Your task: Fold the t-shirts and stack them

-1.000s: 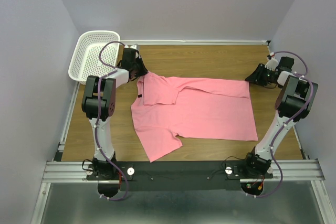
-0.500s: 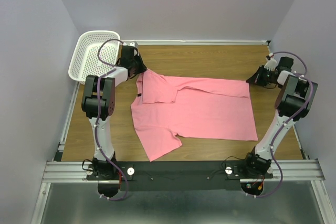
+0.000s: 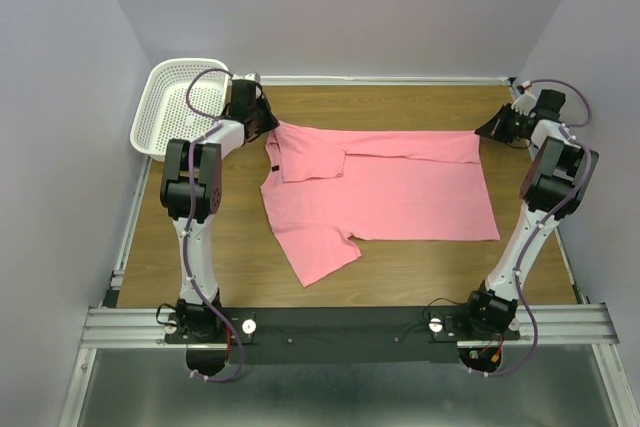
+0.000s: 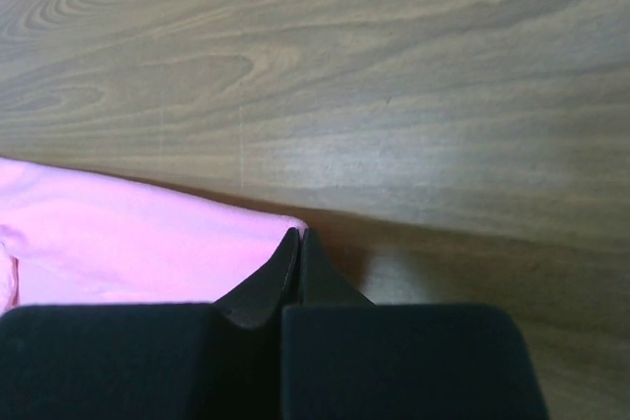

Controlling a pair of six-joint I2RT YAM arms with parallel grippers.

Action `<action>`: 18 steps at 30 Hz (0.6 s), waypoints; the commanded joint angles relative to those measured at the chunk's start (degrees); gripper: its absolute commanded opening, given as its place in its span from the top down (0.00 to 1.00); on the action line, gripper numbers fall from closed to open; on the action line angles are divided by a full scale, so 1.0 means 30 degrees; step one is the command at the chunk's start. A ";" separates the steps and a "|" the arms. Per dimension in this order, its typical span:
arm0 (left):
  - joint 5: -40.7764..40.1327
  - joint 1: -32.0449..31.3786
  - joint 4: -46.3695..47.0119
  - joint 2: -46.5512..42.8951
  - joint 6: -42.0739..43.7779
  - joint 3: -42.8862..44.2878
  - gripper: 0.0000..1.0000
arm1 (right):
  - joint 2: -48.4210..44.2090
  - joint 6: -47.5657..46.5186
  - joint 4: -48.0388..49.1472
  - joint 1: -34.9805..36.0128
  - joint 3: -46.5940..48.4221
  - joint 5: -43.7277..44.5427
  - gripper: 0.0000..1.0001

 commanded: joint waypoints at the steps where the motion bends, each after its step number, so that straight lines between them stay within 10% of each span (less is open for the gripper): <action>1: -0.1389 0.0210 -0.0501 0.0399 -0.0554 0.0877 0.97 | 0.1166 0.0699 -0.0062 -0.0054 0.1539 0.0184 0.99; 13: -0.1744 0.0210 -0.1731 0.1541 -0.0936 0.3338 0.92 | 0.2837 0.1256 -0.0062 0.0092 0.4088 0.0889 0.99; 18: -0.1216 0.0210 -0.1703 0.1367 -0.1083 0.3457 0.66 | 0.2516 0.1227 -0.0062 0.0327 0.4295 0.0946 0.58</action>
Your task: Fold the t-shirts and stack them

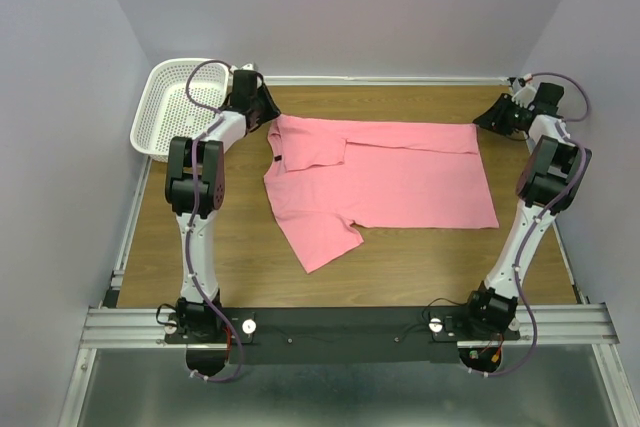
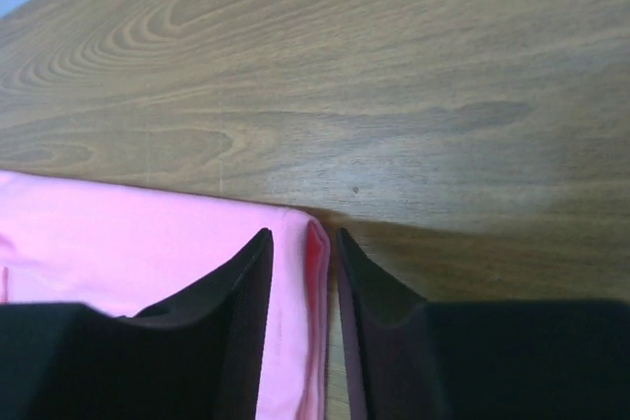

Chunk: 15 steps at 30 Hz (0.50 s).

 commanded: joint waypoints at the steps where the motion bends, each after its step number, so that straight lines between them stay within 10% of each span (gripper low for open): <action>1: -0.0101 0.0181 -0.0253 -0.0250 -0.0114 0.0171 0.63 | -0.0114 0.0075 -0.0011 0.0174 0.0507 0.0684 0.54; 15: -0.3493 -0.0816 0.3870 -1.2574 0.3078 -0.7689 0.41 | -0.6849 -0.3231 0.0428 0.0175 -0.5815 0.3057 0.31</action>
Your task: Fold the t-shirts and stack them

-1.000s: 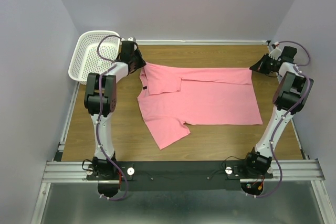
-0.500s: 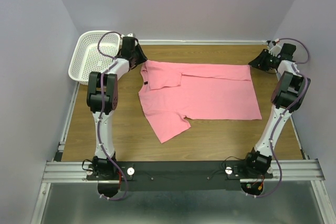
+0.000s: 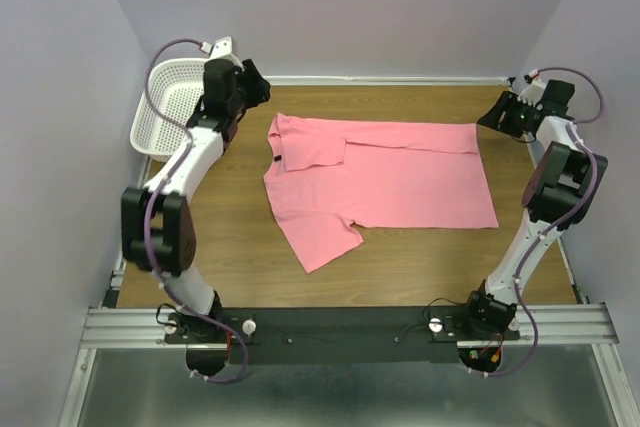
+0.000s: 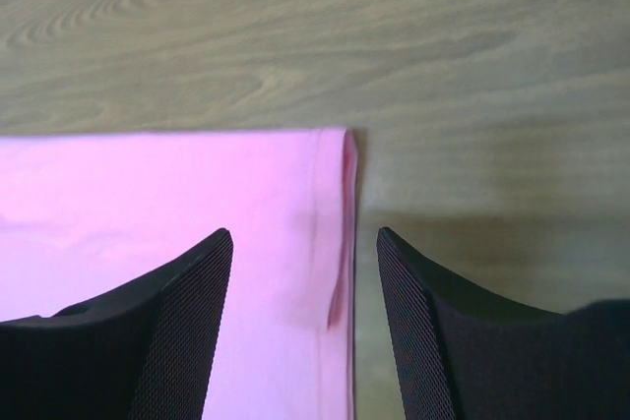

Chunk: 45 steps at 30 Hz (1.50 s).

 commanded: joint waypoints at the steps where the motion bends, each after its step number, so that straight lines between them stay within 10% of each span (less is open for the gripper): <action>1: -0.2194 -0.0495 0.3497 -0.5812 0.1652 -0.4295 0.37 | -0.3347 -0.2569 0.0537 0.0058 -0.2664 0.1120 0.30; 5: -0.1906 0.0029 0.5582 -1.3461 -0.1153 -1.2515 0.02 | -0.6360 -0.5177 0.0569 0.0116 -0.6061 -0.0162 0.21; 10: 0.3042 0.0705 0.5796 -1.8300 -0.3795 -1.7723 0.03 | -1.0165 -0.9921 0.0364 0.1109 -1.2144 -0.1664 0.11; 16: 0.5363 0.0735 0.0171 -2.1231 -0.1371 -1.7407 0.15 | -1.5766 -1.7446 -0.1300 0.5588 -1.7110 -0.3149 0.06; 19: 0.5364 0.0706 -0.1795 -2.3310 0.1697 -1.6441 0.16 | -1.7938 -2.5649 -0.5282 0.8574 -1.8283 -0.6460 0.00; 24: 0.5151 0.0706 -0.1833 -2.7492 0.3404 -1.6289 0.12 | -1.7480 -2.3971 -0.2810 1.8981 -1.8814 -0.3263 0.02; 30: 0.5653 0.0677 -0.1125 -3.0169 0.3967 -1.6291 0.10 | -1.3554 -2.0420 0.2265 2.5484 -1.7674 0.2167 0.15; 35: 0.6943 0.0676 -0.1067 -3.0962 0.3674 -1.6146 0.11 | -1.1089 -1.9628 0.3409 2.6542 -1.6822 0.4283 0.26; 45: 0.8995 0.0676 -0.1563 -2.8299 0.6628 -1.3076 0.12 | -0.9708 -1.7813 0.3615 2.6572 -1.6614 0.6016 0.80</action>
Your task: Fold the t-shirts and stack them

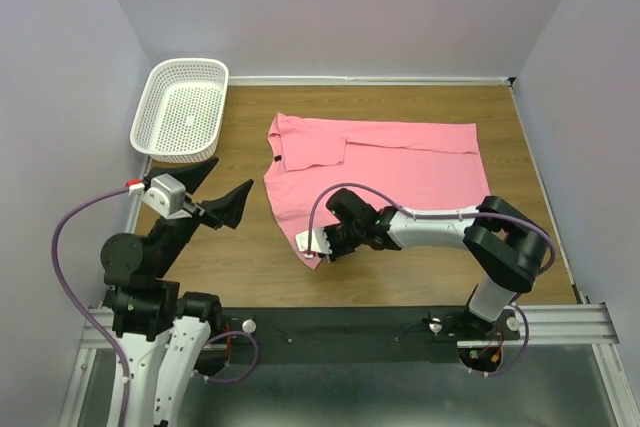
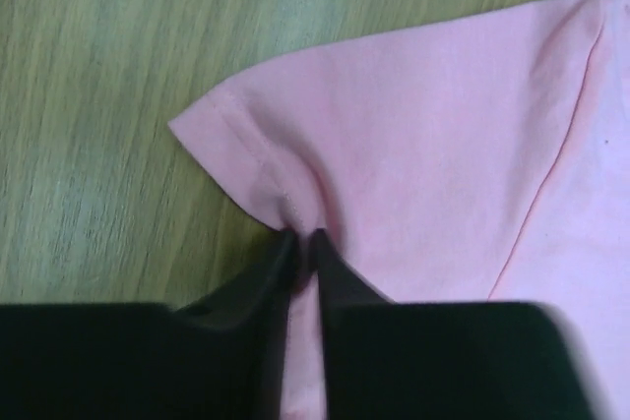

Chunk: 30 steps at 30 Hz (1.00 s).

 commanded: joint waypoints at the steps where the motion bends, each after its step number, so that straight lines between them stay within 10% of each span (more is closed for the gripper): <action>1: 0.1527 0.0035 -0.0427 0.1224 0.2644 0.1967 0.12 | 0.0178 0.0978 -0.0108 0.0103 -0.0391 0.1039 0.92; 11: 0.5633 -0.1338 -0.0135 0.4388 1.1375 0.1064 0.23 | -0.0883 0.5779 -0.1860 -0.3994 0.2413 -0.9651 0.99; 21: -0.0740 -1.0264 0.0099 0.8661 1.8053 -0.2098 0.26 | 0.3771 0.9678 -0.3594 -0.8420 0.6838 -1.5831 0.99; 30: -0.7109 -1.4170 0.1938 1.1537 2.1218 -0.3622 0.26 | 0.5888 1.1907 -0.3653 -0.9330 0.8309 -1.8093 1.00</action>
